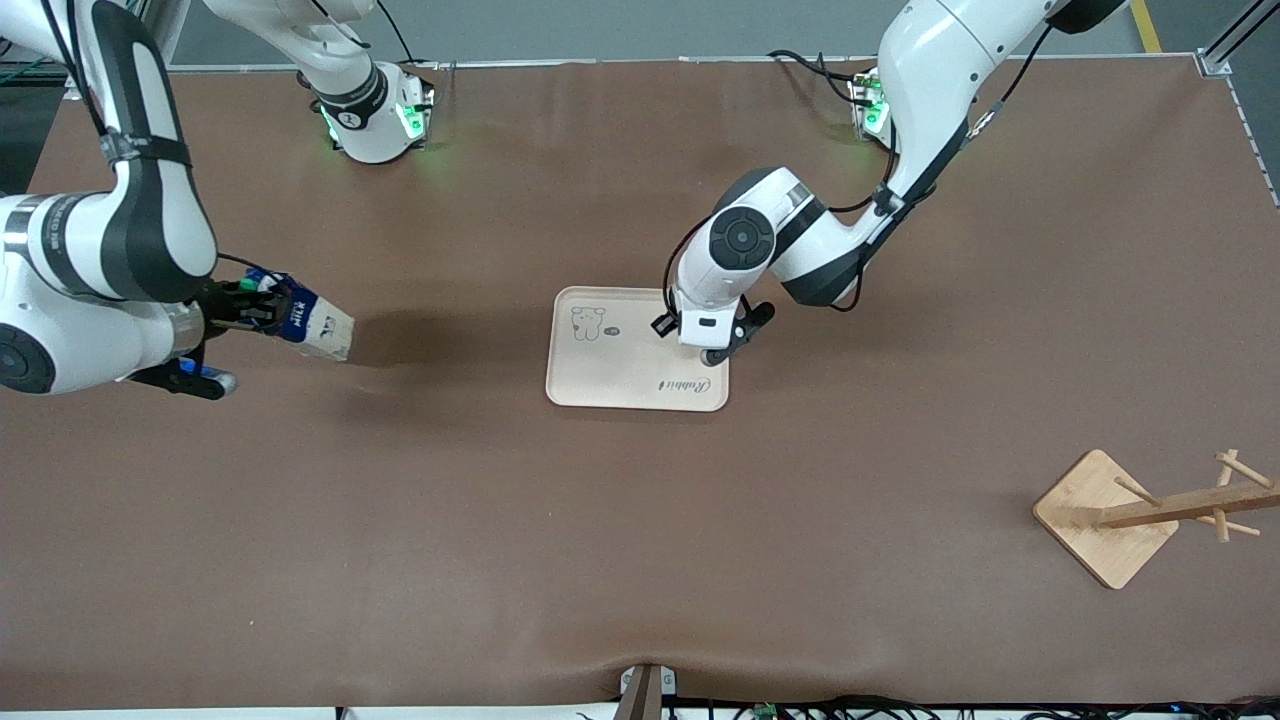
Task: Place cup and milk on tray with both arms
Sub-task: 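Lift the mug off the stand and carry it over the tray with the left gripper, then lower the mug onto the tray while the right gripper carries the carton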
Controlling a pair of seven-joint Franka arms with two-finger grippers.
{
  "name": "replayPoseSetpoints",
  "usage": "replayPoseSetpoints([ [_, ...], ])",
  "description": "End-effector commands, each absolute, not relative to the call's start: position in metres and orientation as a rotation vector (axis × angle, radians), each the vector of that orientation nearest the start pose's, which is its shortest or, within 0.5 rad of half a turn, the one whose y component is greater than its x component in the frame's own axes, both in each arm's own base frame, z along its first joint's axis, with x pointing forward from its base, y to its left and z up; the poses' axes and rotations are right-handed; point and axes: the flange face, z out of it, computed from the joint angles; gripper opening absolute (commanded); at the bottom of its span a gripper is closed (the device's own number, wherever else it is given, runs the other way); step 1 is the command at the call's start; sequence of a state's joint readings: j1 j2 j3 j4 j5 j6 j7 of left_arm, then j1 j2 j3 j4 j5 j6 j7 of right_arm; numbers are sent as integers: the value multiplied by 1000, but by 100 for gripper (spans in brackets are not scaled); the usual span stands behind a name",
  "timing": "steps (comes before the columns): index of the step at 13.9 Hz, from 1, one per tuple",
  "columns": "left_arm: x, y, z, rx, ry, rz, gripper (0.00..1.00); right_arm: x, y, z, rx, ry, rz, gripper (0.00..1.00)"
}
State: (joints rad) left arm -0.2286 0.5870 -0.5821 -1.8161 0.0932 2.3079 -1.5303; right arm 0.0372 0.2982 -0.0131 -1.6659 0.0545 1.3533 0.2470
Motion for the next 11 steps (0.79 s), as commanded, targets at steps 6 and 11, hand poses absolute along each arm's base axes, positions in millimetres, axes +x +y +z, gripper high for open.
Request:
replayPoseSetpoints([
  [6, 478, -452, 246, -2922, -1169, 393, 0, 575, 110, 462, -3045, 255, 848, 0],
  [11, 491, -448, 237, -2903, -1214, 404, 0, 586, 169, 466, -2929, 352, 829, 0],
])
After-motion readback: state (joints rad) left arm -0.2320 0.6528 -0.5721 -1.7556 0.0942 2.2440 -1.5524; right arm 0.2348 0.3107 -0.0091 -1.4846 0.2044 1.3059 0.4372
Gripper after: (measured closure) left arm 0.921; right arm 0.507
